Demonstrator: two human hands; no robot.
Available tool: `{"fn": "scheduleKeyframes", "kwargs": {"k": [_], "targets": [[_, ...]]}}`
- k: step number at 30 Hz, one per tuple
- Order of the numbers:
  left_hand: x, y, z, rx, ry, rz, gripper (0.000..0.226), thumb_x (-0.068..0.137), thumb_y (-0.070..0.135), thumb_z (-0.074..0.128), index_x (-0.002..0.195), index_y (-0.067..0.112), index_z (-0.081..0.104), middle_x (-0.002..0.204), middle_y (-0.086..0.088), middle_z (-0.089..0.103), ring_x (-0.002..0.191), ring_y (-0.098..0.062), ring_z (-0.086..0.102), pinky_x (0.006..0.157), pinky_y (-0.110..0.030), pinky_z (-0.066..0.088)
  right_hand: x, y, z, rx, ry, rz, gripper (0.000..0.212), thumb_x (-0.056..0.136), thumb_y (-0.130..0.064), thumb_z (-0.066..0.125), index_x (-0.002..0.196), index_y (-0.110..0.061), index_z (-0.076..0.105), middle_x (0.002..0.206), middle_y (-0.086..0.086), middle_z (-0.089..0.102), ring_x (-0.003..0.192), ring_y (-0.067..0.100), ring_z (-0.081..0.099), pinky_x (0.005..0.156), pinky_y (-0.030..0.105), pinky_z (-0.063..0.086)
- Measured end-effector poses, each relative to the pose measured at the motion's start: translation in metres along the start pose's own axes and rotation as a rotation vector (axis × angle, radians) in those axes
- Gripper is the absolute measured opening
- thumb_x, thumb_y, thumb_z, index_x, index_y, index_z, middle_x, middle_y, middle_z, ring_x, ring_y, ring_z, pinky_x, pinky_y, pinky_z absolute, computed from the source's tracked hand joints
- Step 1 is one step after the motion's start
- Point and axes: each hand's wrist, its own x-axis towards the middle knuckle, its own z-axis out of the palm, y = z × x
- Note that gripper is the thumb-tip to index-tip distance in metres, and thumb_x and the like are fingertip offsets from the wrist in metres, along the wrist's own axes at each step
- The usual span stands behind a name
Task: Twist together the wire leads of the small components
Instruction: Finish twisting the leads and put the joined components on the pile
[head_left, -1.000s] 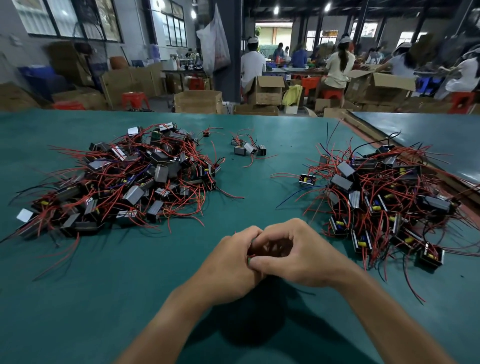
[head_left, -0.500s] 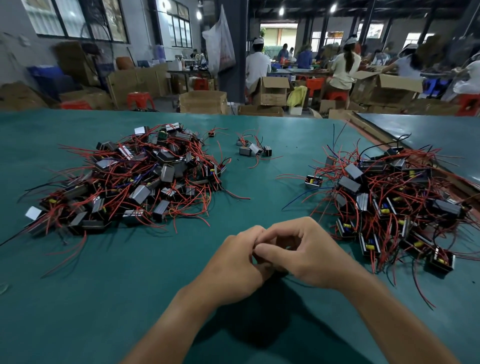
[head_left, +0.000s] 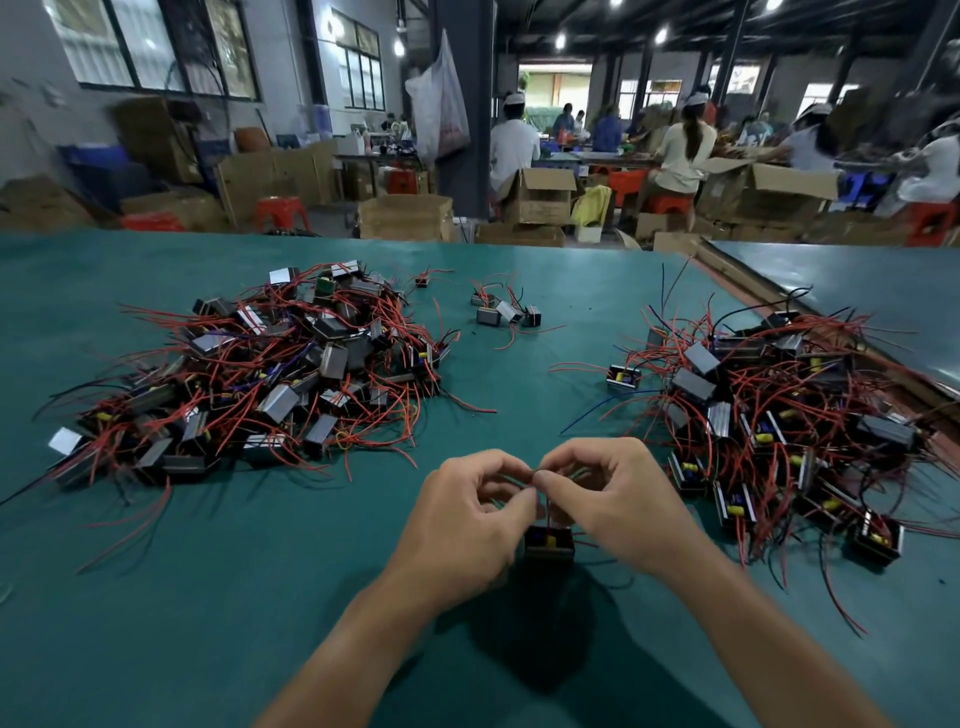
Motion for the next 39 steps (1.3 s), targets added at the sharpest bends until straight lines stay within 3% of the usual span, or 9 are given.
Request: {"fn": "scheduleKeyframes", "kwargs": {"k": [6, 9, 11, 16, 21, 26, 30, 35, 39], "targets": [[0.002, -0.005, -0.0021, -0.001, 0.018, -0.005, 0.015, 0.091, 0.003, 0.059, 0.085, 0.014, 0.068, 0.071, -0.003, 0.074, 0.039, -0.017, 0.053, 0.044, -0.024, 0.044, 0.0014, 0.0027, -0.0065, -0.123, 0.044, 0.013, 0.024, 0.084, -0.025, 0.073, 0.063, -0.014, 0.067, 0.053, 0.003, 0.065, 0.046, 0.012, 0.054, 0.05, 0.032, 0.047], [0.0018, -0.0066, -0.0022, 0.02, 0.032, 0.0, 0.02, 0.091, 0.004, 0.059, 0.084, 0.021, 0.068, 0.071, 0.0, 0.074, 0.039, -0.018, 0.054, 0.045, -0.026, 0.045, -0.0009, -0.0003, -0.0072, -0.036, -0.021, -0.016, 0.01, 0.085, -0.013, 0.073, 0.08, -0.019, 0.067, 0.06, 0.001, 0.068, 0.052, 0.023, 0.06, 0.058, 0.041, 0.053], [0.002, -0.0085, -0.0021, 0.08, 0.044, 0.015, 0.023, 0.089, 0.004, 0.058, 0.085, 0.022, 0.071, 0.066, 0.008, 0.071, 0.041, -0.01, 0.055, 0.046, -0.022, 0.044, -0.0023, -0.0007, -0.0065, -0.057, -0.092, -0.079, 0.015, 0.085, -0.011, 0.072, 0.091, -0.023, 0.064, 0.063, -0.003, 0.067, 0.053, 0.013, 0.056, 0.057, 0.031, 0.048], [-0.0011, -0.0063, -0.0009, 0.192, -0.02, 0.073, 0.024, 0.084, 0.012, 0.057, 0.08, 0.03, 0.073, 0.042, 0.011, 0.041, 0.036, -0.005, 0.033, 0.039, -0.016, 0.027, -0.0043, -0.0013, -0.0043, -0.084, -0.163, -0.148, 0.016, 0.084, -0.01, 0.073, 0.091, -0.023, 0.066, 0.063, -0.009, 0.066, 0.052, 0.001, 0.051, 0.055, 0.014, 0.04], [-0.0023, -0.0057, -0.0013, 0.212, -0.09, 0.084, 0.015, 0.077, 0.023, 0.059, 0.082, 0.024, 0.073, 0.044, 0.006, 0.041, 0.038, -0.012, 0.035, 0.039, -0.026, 0.029, -0.0003, 0.0028, -0.0088, -0.042, -0.116, -0.115, 0.014, 0.084, -0.005, 0.072, 0.08, -0.017, 0.069, 0.065, -0.002, 0.069, 0.055, 0.005, 0.056, 0.056, 0.019, 0.045], [-0.0003, -0.0093, -0.0013, 0.044, -0.066, -0.034, 0.009, 0.087, 0.016, 0.069, 0.085, 0.022, 0.075, 0.044, 0.002, 0.051, 0.032, -0.012, 0.042, 0.036, -0.02, 0.034, 0.0022, 0.0065, -0.0099, -0.107, -0.087, -0.14, 0.016, 0.083, -0.012, 0.074, 0.072, -0.021, 0.069, 0.063, -0.005, 0.068, 0.055, 0.003, 0.054, 0.055, 0.016, 0.043], [0.0022, -0.0075, -0.0031, -0.005, -0.039, -0.056, 0.007, 0.083, 0.009, 0.073, 0.082, 0.016, 0.076, 0.055, -0.01, 0.064, 0.038, -0.015, 0.048, 0.04, -0.024, 0.04, 0.0015, 0.0065, -0.0078, -0.136, -0.036, -0.135, 0.015, 0.083, -0.016, 0.074, 0.07, -0.022, 0.069, 0.062, -0.003, 0.067, 0.056, 0.017, 0.057, 0.054, 0.029, 0.048], [0.0048, -0.0081, -0.0052, 0.016, -0.025, -0.046, 0.009, 0.081, 0.008, 0.075, 0.079, 0.016, 0.076, 0.06, 0.004, 0.068, 0.04, -0.011, 0.05, 0.044, -0.018, 0.039, 0.0003, 0.0049, -0.0081, -0.125, -0.054, -0.099, 0.02, 0.085, -0.024, 0.073, 0.066, -0.018, 0.068, 0.058, 0.007, 0.064, 0.05, 0.015, 0.05, 0.052, 0.042, 0.046], [0.0058, -0.0074, -0.006, 0.0, -0.009, -0.061, 0.007, 0.081, 0.008, 0.076, 0.076, 0.013, 0.074, 0.058, 0.006, 0.066, 0.039, -0.011, 0.049, 0.043, -0.018, 0.039, -0.0016, 0.0018, -0.0088, -0.126, -0.085, -0.132, 0.018, 0.085, -0.016, 0.072, 0.068, -0.019, 0.068, 0.056, -0.002, 0.062, 0.049, 0.004, 0.048, 0.05, 0.024, 0.04]]}}
